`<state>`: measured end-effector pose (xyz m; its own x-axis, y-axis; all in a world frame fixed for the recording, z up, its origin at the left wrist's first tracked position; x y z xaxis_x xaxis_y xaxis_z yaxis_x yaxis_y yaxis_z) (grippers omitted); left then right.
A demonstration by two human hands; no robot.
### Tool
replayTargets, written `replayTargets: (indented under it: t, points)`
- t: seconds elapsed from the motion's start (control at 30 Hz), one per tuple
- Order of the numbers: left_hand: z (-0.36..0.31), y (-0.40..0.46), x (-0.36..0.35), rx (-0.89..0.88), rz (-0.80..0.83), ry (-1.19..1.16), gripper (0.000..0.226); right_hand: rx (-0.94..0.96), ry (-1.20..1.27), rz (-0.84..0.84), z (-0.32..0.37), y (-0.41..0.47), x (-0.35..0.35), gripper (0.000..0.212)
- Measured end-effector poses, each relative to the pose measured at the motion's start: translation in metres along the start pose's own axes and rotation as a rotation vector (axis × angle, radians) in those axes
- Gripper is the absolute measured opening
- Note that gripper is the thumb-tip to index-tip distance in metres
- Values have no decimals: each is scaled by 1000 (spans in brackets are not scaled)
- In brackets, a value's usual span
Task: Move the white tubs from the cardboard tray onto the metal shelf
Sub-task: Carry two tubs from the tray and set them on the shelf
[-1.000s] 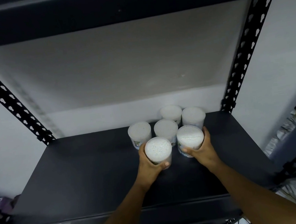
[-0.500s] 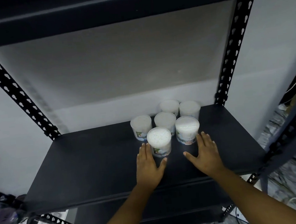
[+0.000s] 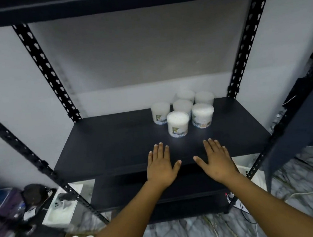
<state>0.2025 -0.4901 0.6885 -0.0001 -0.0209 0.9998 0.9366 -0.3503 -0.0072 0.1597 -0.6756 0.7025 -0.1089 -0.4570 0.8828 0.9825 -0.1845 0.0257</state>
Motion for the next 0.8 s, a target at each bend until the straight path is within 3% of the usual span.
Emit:
replayTargets:
  t: [0.3,0.8]
  points:
    - [39,-92,-8,96,-11,-41,73,95,10,87,47,-62,-41,80]
    - [136,-253,-39,473,75,-101,72,359,48,365,157,-142,-135,78]
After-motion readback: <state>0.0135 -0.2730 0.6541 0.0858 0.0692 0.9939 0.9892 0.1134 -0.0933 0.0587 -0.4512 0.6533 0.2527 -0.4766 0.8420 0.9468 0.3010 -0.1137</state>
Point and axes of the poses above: each hand's wrist, its own y-axis towards the middle knuckle, its own x-axis out of the back of the hand, z = x × y, the point moved 9 cm from there along y, towards the middle knuckle, and after that the axes turned 13 degrees about y, right-handed, at the moved point
